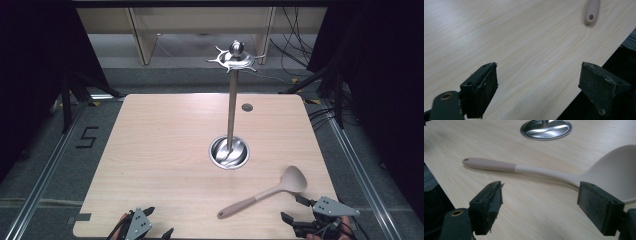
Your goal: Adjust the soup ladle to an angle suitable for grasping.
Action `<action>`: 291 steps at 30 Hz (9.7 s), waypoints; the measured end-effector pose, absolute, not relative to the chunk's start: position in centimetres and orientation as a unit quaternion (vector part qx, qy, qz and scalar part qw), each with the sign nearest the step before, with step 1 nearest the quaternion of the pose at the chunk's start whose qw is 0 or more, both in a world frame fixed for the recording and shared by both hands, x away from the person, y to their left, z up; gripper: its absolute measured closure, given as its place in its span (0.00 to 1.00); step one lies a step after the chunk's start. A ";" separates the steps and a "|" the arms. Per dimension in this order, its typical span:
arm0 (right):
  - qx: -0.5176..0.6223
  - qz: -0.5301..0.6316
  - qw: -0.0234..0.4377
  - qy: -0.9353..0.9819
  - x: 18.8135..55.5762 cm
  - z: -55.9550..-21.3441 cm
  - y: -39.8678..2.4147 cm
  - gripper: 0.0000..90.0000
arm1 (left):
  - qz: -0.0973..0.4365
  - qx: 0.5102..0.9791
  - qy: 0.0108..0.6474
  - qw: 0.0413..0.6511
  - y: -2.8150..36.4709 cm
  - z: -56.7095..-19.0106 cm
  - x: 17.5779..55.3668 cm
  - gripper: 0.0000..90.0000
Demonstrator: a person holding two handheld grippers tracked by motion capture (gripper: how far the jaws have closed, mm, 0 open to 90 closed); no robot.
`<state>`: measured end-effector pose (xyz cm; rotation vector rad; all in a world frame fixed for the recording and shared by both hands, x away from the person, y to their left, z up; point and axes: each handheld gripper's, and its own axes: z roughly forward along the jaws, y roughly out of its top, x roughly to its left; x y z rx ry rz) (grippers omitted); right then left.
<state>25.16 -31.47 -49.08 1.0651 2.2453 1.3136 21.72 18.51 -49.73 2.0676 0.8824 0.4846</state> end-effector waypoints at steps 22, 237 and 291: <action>0.350 0.440 0.191 0.804 25.3 -48.1 -30.9 0.28 | 0.196 0.812 0.353 0.422 18.3 -49.9 21.8 0.16; 0.242 0.533 0.179 0.791 36.7 -35.8 -25.5 0.86 | 0.193 0.812 0.344 0.431 18.2 -49.7 21.7 0.16; 0.259 0.527 0.197 0.785 41.5 -29.7 -22.5 0.86 | 0.189 0.817 0.344 0.422 18.2 -49.7 21.7 0.16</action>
